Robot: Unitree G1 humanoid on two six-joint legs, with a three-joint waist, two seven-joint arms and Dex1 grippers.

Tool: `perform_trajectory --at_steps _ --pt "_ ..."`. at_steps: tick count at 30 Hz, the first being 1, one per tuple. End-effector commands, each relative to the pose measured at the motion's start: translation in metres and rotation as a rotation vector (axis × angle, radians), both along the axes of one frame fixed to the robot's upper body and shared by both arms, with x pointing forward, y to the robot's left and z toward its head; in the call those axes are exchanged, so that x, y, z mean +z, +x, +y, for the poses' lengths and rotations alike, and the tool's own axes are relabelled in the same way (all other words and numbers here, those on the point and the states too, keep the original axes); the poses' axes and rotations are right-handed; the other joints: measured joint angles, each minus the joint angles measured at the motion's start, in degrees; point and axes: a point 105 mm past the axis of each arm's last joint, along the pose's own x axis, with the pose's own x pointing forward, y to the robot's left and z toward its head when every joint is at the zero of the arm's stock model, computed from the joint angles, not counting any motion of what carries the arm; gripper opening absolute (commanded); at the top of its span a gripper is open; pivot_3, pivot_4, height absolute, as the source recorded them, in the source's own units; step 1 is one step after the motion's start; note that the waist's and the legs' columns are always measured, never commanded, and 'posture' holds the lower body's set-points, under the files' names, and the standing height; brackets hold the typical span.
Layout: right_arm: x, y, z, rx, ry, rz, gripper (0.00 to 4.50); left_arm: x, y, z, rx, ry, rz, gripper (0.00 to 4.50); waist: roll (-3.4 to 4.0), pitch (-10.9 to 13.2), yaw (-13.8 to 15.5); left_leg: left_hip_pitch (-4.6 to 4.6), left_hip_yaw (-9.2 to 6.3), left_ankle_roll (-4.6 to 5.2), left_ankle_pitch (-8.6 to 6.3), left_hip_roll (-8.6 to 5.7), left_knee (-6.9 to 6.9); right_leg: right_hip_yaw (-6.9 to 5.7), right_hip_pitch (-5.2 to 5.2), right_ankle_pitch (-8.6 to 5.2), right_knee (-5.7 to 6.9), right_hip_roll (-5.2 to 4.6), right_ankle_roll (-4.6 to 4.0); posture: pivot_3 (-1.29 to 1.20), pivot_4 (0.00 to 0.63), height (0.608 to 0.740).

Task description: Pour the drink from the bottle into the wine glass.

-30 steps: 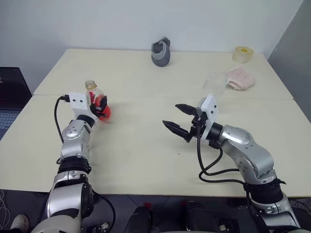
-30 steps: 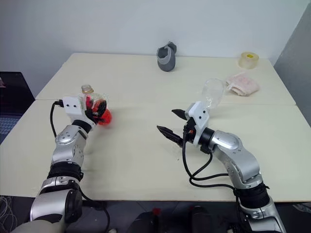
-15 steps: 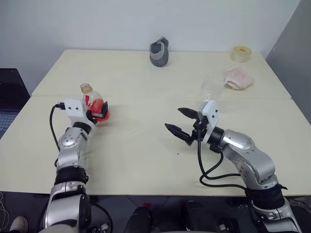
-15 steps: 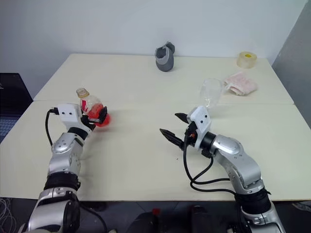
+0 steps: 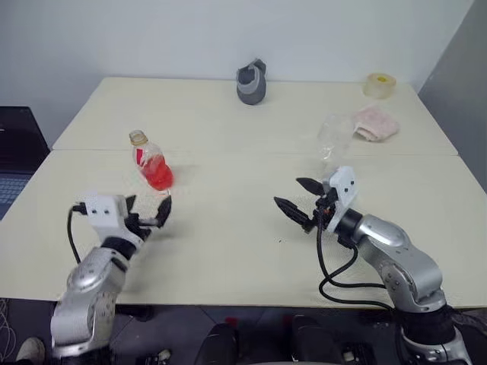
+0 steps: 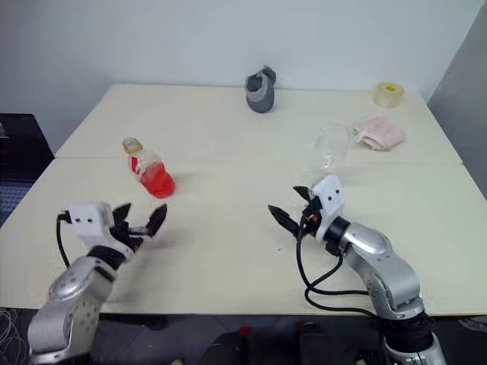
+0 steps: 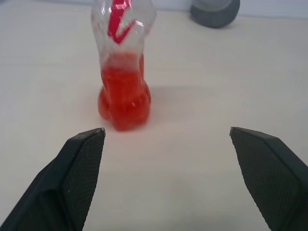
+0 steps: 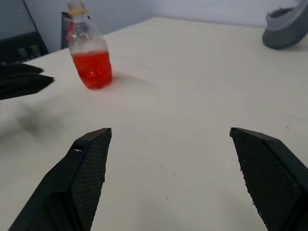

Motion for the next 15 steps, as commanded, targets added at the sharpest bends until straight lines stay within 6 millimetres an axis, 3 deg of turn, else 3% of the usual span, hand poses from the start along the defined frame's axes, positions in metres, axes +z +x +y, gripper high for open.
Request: perform_trajectory --at_steps 1,7,11,15 --pt "0.002 0.017 -0.022 -0.099 -0.024 -0.03 4.23 0.029 -0.018 -0.053 -0.279 -0.054 -0.037 4.49 0.0 0.0 0.1 0.04 0.02 0.01 0.0 0.0 0.0 -0.02 0.07 0.0 -0.01 0.18 0.0 0.0 0.15 0.74" --pt "-0.011 0.052 -0.053 -0.274 -0.036 -0.002 4.23 0.039 -0.047 -0.091 -0.618 -0.003 -0.005 4.49 0.05 0.0 -0.2 0.15 0.35 -0.03 0.01 0.08 -0.08 0.17 0.04 -0.01 -0.01 0.46 -0.04 0.0 0.15 0.74" --pt "-0.009 0.07 -0.069 -0.353 -0.019 -0.009 4.23 0.032 -0.062 -0.091 -0.729 0.024 0.053 4.49 0.17 0.1 -0.6 0.22 0.54 0.0 -0.01 0.14 -0.14 0.27 0.03 -0.02 0.0 0.52 -0.07 0.0 0.15 0.74" --pt "-0.006 0.086 -0.072 -0.392 0.023 -0.01 4.23 0.034 -0.057 -0.09 -0.753 0.03 0.039 4.49 0.18 0.1 -0.6 0.21 0.55 0.02 -0.01 0.14 -0.12 0.26 0.04 -0.02 0.0 0.52 -0.07 0.0 0.15 0.74"
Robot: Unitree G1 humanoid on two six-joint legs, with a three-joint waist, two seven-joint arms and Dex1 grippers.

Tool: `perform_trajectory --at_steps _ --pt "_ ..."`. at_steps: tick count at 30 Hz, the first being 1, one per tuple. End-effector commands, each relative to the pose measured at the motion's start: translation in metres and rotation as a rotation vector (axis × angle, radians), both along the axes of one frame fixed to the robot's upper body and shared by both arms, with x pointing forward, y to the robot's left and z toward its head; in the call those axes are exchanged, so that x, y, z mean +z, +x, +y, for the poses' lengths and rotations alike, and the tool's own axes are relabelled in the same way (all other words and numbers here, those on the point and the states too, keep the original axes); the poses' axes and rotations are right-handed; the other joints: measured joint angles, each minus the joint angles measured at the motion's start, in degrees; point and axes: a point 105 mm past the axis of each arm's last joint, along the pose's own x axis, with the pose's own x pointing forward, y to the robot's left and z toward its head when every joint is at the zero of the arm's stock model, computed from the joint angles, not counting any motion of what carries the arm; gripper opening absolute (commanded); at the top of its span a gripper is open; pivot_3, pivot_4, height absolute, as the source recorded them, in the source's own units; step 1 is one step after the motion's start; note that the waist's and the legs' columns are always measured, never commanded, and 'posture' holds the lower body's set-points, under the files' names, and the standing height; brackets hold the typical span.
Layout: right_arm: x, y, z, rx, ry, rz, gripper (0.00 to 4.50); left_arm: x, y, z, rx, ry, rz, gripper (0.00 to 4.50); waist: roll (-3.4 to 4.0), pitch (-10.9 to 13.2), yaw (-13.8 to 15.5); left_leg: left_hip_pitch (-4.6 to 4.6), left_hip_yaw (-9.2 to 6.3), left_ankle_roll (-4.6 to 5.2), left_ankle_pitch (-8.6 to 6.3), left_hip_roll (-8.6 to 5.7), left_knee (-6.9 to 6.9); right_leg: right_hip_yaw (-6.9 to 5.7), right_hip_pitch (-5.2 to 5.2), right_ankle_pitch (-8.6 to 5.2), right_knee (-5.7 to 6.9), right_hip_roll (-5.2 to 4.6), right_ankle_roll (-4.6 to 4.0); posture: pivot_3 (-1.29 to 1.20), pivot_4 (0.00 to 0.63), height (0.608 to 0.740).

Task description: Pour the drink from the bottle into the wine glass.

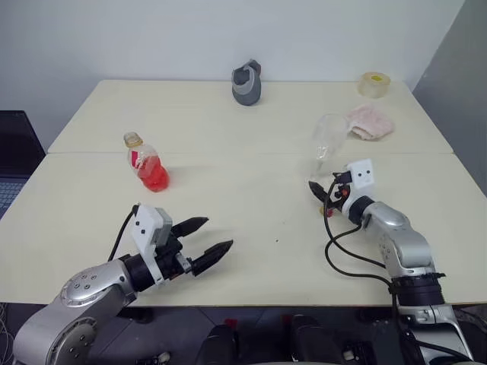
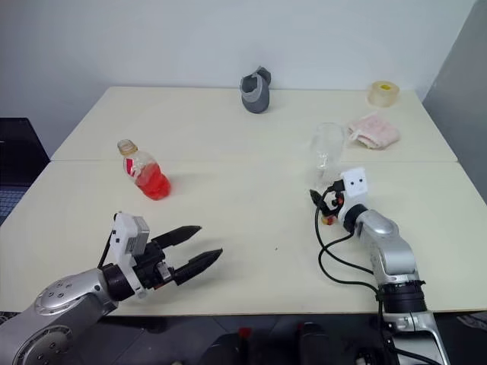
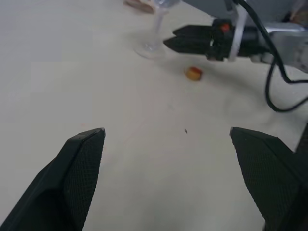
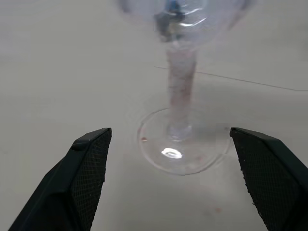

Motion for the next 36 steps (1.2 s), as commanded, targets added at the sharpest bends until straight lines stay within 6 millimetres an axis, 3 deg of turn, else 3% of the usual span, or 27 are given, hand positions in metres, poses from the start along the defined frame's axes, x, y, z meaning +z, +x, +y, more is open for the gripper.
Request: perform_trajectory --at_steps 1,10,13,17,19,23,24,28,36 --pt "0.019 0.013 0.0 -0.023 0.031 -0.082 4.23 0.012 0.004 -0.002 -0.035 -0.007 -0.057 4.49 0.0 0.0 0.0 0.0 0.0 0.0 0.0 -0.01 0.0 0.0 0.0 0.0 0.0 0.0 0.0 0.0 0.15 0.74" --pt "0.014 0.038 0.019 -0.027 0.061 -0.086 4.23 0.013 0.013 -0.002 -0.06 0.004 -0.085 4.49 0.02 0.0 -0.1 -0.01 0.02 -0.01 0.0 0.0 -0.01 0.01 -0.02 0.01 -0.01 0.0 -0.01 0.0 0.15 0.74" --pt "0.009 0.043 0.017 -0.047 0.058 -0.077 3.69 0.014 0.014 -0.003 -0.051 -0.001 -0.093 4.5 0.02 0.0 -0.2 -0.01 0.02 -0.01 0.01 0.0 -0.01 0.02 -0.02 0.01 -0.01 0.0 -0.01 0.0 0.15 0.74" --pt "0.01 0.044 0.017 -0.041 0.059 -0.083 2.34 0.011 0.014 -0.003 -0.04 -0.002 -0.093 4.5 0.03 0.0 -0.2 -0.02 0.02 -0.01 0.01 0.0 0.0 0.02 -0.02 0.01 -0.01 -0.02 -0.01 0.0 0.15 0.74" --pt "0.011 0.044 0.016 -0.044 0.048 -0.085 1.43 0.01 0.013 -0.002 -0.031 -0.004 -0.091 4.5 0.03 0.0 -0.3 -0.01 0.02 -0.01 0.01 0.01 -0.01 0.02 -0.02 0.01 0.0 -0.02 -0.01 0.0 0.15 0.74" --pt "0.018 0.048 0.016 -0.058 0.033 -0.111 0.23 0.009 0.012 -0.003 -0.018 -0.01 -0.091 4.5 0.04 0.0 -0.5 -0.01 0.01 -0.01 0.0 0.01 -0.01 0.02 -0.02 0.01 0.01 -0.01 -0.01 0.0 0.15 0.74" --pt "0.022 0.049 0.019 -0.045 0.019 -0.127 0.12 0.009 0.012 -0.002 -0.012 -0.011 -0.092 4.5 0.04 0.0 -0.5 -0.01 0.02 -0.01 0.0 0.01 -0.01 0.04 -0.02 0.01 0.01 -0.01 -0.01 0.0 0.15 0.74" --pt "0.034 0.049 0.045 0.045 -0.002 -0.169 0.12 0.006 0.012 0.001 0.02 -0.011 -0.092 4.5 0.1 0.1 -0.8 -0.02 0.01 -0.01 0.0 0.02 -0.02 0.03 -0.05 0.01 0.01 0.0 -0.01 0.0 0.15 0.74" --pt "0.057 0.031 0.136 0.337 -0.034 -0.28 0.12 -0.007 0.004 0.034 0.266 0.0 -0.084 4.5 0.15 0.1 -1.2 -0.01 0.02 -0.02 0.0 0.46 -0.06 0.05 -0.11 0.03 0.01 0.05 -0.05 0.0 0.15 0.74"
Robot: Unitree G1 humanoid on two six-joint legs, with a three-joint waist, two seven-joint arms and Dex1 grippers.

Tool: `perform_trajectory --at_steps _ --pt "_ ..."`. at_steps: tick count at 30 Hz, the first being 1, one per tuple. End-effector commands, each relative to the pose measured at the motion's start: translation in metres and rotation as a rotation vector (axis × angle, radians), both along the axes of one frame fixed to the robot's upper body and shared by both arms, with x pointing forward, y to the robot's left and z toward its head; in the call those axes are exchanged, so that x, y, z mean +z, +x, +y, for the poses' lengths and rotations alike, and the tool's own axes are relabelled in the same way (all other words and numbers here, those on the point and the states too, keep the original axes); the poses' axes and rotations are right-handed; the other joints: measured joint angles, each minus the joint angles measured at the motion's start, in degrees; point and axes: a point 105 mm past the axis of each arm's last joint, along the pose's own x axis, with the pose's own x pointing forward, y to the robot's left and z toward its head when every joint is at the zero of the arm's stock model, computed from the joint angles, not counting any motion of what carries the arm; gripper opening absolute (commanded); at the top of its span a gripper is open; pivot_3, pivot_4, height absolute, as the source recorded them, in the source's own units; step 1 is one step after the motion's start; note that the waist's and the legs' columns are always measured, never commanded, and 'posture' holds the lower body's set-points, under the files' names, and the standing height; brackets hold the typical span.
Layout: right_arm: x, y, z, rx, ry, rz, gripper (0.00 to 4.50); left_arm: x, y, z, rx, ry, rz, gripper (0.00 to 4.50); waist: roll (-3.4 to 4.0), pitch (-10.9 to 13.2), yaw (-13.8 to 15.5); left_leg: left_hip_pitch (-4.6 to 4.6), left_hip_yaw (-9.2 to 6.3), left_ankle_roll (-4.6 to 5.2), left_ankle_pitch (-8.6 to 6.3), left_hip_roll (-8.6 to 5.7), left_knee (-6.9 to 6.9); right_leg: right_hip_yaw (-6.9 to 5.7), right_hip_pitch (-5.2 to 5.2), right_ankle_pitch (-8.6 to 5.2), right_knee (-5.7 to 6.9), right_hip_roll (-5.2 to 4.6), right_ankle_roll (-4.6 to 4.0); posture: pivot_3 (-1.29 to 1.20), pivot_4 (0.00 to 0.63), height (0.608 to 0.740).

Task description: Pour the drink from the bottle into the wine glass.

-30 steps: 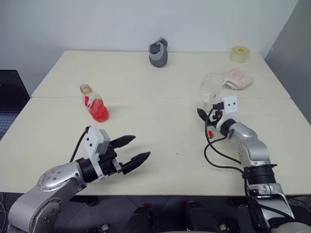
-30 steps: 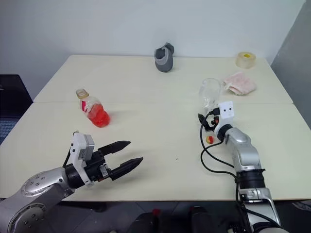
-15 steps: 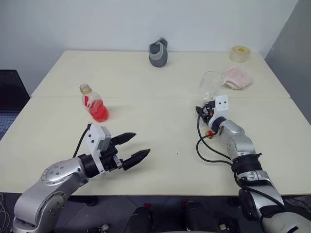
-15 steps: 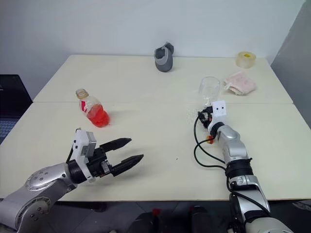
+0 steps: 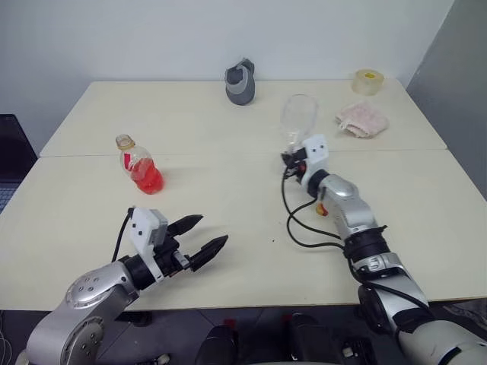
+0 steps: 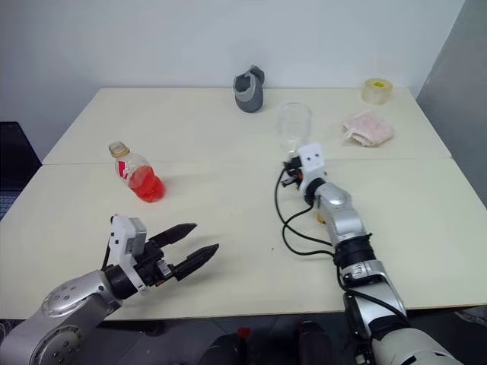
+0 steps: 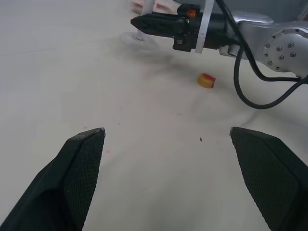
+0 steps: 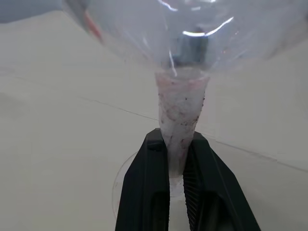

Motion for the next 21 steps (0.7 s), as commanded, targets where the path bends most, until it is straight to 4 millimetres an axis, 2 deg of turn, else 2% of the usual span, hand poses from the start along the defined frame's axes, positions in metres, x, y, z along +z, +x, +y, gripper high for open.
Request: perform_trajectory --at_steps 1,4,6,8,13,19,21 --pt "0.031 -0.01 0.037 0.123 -0.002 -0.131 0.12 0.007 -0.01 0.016 0.109 0.023 -0.049 4.5 0.02 0.0 0.2 -0.02 0.02 0.0 0.0 0.08 0.01 -0.01 0.0 0.01 -0.02 0.0 -0.01 0.0 0.15 0.74" --pt "0.026 -0.016 0.062 0.184 -0.003 -0.119 0.12 0.001 -0.028 0.03 0.206 0.034 -0.042 4.5 0.02 0.0 0.3 -0.04 0.03 -0.01 -0.01 0.08 0.03 0.0 0.0 0.01 -0.04 0.01 -0.02 0.0 0.15 0.74" --pt "0.018 -0.017 0.07 0.198 -0.013 -0.109 0.12 -0.004 -0.037 0.039 0.283 0.039 -0.036 4.5 0.02 0.0 0.4 -0.03 0.05 -0.01 -0.01 0.07 0.02 -0.01 0.0 0.01 -0.06 0.01 -0.02 0.0 0.15 0.74" --pt "0.008 -0.016 0.073 0.198 -0.028 -0.091 0.12 -0.006 -0.044 0.039 0.31 0.043 -0.038 4.5 0.02 0.0 0.9 -0.01 0.03 -0.01 -0.01 0.07 0.03 -0.06 0.04 0.01 -0.06 0.01 -0.03 0.0 0.15 0.74" --pt "-0.007 -0.007 0.07 0.17 -0.06 -0.065 0.12 0.001 -0.036 0.04 0.371 0.05 -0.101 4.5 0.02 0.0 1.2 -0.02 0.03 0.0 -0.01 0.02 0.06 -0.08 0.06 0.01 -0.06 0.01 -0.03 0.0 0.15 0.74" --pt "-0.015 -0.001 0.064 0.132 -0.06 -0.054 0.12 0.004 -0.028 0.04 0.388 0.055 -0.123 4.5 0.03 0.0 0.4 -0.01 0.09 -0.02 -0.01 0.12 0.0 -0.05 0.02 0.02 -0.05 0.1 -0.06 0.0 0.15 0.74" --pt "-0.015 -0.001 0.065 0.137 -0.048 -0.049 0.84 0.004 -0.026 0.038 0.383 0.052 -0.125 4.5 0.03 0.0 0.4 0.0 0.09 -0.02 -0.01 0.13 0.0 -0.05 0.02 0.02 -0.04 0.12 -0.07 0.0 0.15 0.74"
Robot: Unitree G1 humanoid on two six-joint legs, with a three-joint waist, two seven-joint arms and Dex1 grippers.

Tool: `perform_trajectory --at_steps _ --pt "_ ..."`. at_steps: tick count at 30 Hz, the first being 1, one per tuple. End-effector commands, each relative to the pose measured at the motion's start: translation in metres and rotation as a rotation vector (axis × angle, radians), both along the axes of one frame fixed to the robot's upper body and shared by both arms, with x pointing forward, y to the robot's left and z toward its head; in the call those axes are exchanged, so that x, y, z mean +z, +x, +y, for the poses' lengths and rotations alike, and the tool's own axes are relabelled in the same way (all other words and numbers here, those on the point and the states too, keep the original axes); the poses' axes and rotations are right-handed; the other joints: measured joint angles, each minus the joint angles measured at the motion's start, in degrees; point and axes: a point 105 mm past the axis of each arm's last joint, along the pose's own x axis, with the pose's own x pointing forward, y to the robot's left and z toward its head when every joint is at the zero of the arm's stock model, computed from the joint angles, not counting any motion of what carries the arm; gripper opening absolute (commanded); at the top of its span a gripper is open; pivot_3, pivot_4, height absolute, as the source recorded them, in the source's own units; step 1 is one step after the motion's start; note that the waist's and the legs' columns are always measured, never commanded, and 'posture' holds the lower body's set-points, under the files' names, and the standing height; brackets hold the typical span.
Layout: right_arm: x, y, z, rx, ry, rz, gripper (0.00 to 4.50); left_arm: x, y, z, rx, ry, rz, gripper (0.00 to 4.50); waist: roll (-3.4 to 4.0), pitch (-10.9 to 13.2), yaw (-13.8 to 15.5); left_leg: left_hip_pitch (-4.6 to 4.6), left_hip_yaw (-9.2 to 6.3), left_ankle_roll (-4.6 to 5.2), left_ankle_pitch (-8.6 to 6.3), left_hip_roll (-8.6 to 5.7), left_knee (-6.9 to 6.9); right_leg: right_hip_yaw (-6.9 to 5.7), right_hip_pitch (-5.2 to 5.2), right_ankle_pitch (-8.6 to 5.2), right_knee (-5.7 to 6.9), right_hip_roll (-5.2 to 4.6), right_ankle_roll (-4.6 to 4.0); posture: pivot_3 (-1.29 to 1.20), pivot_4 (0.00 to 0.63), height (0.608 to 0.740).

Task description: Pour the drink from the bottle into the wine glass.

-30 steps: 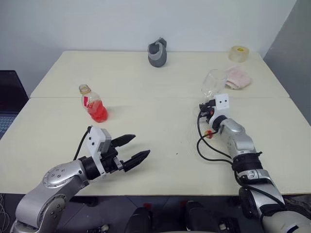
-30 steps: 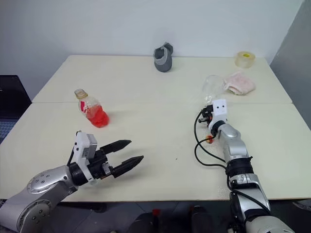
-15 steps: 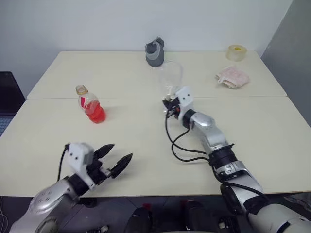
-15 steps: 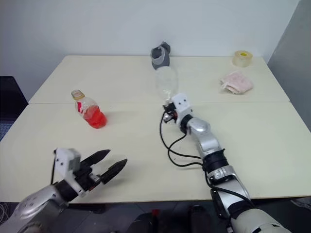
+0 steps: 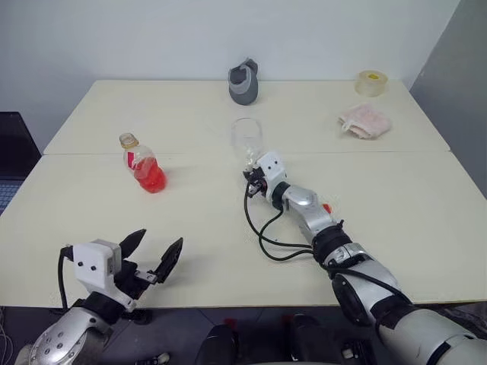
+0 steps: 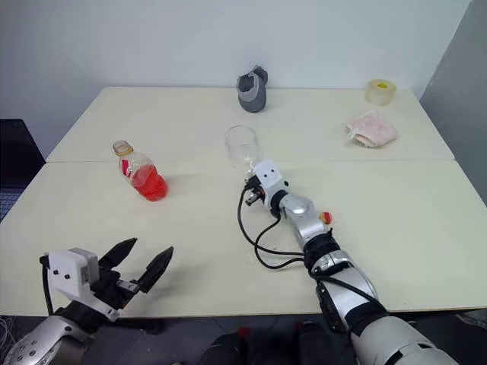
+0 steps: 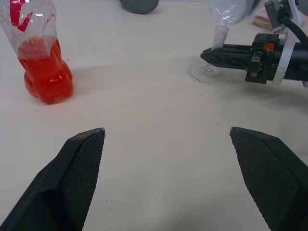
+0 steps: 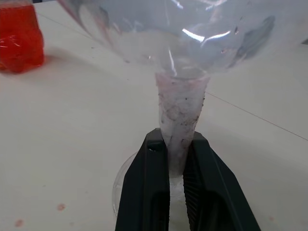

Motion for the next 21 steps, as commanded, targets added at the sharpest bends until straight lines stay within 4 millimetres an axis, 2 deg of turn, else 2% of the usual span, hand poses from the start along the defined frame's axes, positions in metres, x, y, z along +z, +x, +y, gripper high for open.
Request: perform_trajectory --at_steps 1,8,13,17,21 --pt "0.022 0.001 0.009 0.023 0.041 -0.069 1.09 0.008 0.002 -0.007 -0.022 0.009 -0.035 4.5 0.0 0.0 0.0 0.01 0.01 0.0 0.0 0.01 0.0 0.0 0.0 0.0 0.0 0.01 0.0 0.0 0.15 0.74" --pt "0.025 -0.004 0.004 0.035 0.067 -0.098 3.51 0.008 0.008 -0.007 -0.036 0.009 -0.035 4.5 0.0 0.0 0.0 0.01 -0.01 0.0 0.0 0.03 0.0 -0.01 0.0 0.0 0.02 0.04 -0.01 0.0 0.15 0.74" --pt "0.026 -0.025 -0.014 0.101 0.097 -0.089 3.51 0.004 0.011 0.008 0.058 -0.008 -0.025 4.5 0.0 0.0 0.3 -0.01 -0.05 0.01 -0.01 0.01 0.03 -0.03 0.03 0.0 0.0 0.0 -0.01 0.0 0.15 0.74" --pt "0.027 -0.059 -0.04 0.161 0.067 -0.084 3.51 -0.001 0.015 0.018 0.198 -0.038 -0.034 4.5 -0.01 0.0 1.0 -0.05 -0.09 0.01 -0.01 -0.01 0.06 -0.05 0.05 0.0 -0.03 -0.04 0.0 0.0 0.15 0.74" --pt "0.034 -0.093 -0.054 0.205 0.056 -0.077 3.51 0.0 0.019 0.026 0.287 -0.032 -0.071 4.5 -0.01 0.0 1.0 -0.01 -0.08 0.01 -0.01 0.03 0.04 -0.03 0.05 -0.01 -0.02 -0.04 0.0 0.0 0.15 0.74"
